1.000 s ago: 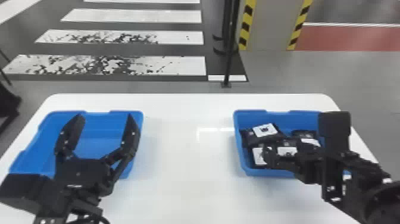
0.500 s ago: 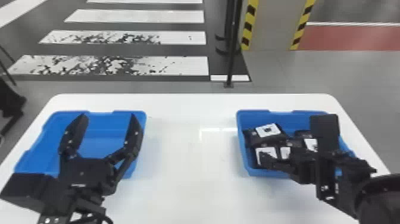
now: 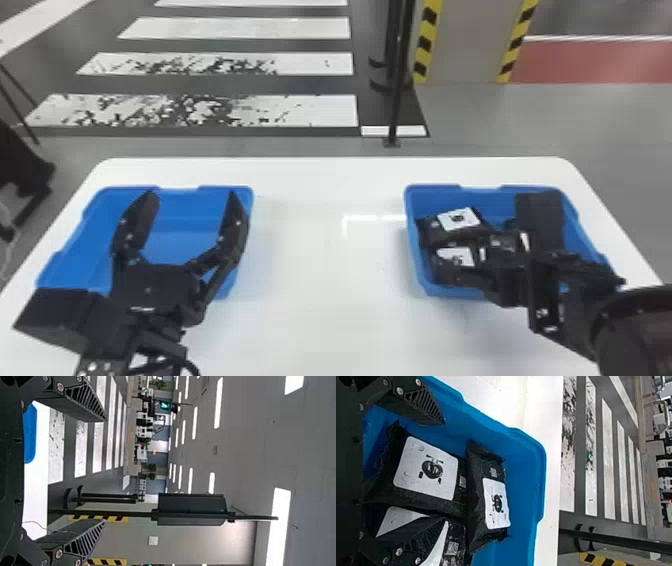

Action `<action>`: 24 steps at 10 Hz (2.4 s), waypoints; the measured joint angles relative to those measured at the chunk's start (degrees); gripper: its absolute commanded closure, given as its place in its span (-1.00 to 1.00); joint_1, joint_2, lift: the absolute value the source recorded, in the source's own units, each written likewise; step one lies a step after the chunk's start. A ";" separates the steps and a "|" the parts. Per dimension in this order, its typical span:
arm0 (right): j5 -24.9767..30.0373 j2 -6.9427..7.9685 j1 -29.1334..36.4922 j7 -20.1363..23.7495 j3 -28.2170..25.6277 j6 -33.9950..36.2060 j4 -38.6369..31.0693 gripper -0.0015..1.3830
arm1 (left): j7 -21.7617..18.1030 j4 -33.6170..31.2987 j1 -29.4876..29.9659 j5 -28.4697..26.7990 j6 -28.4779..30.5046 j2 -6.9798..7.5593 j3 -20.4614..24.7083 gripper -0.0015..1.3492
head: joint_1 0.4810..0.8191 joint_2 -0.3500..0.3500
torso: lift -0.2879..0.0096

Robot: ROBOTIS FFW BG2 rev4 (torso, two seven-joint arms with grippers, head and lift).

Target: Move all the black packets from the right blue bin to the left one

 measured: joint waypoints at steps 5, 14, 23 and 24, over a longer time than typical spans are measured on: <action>-1.00 -0.50 -2.32 0.92 2.14 0.94 2.89 -0.63 | -0.35 0.34 -0.37 0.00 -0.33 0.00 0.00 -0.77 | 0.27 0.10 | -0.20; -1.16 -0.61 -2.74 -0.07 2.14 6.19 2.21 -0.50 | -0.88 1.85 -1.07 0.00 -1.39 0.09 -0.12 -0.77 | 0.27 0.08 | -0.20; -6.00 -0.14 0.78 -0.36 -2.13 5.07 -0.60 0.56 | -1.19 2.50 -1.27 0.13 -2.94 0.09 -0.24 -0.77 | 0.27 0.07 | -0.20; -5.88 -0.04 3.08 -0.31 -4.24 5.07 -3.51 0.56 | -1.19 2.51 -1.26 0.68 -3.73 0.09 -0.45 -0.77 | 0.27 0.01 | -0.20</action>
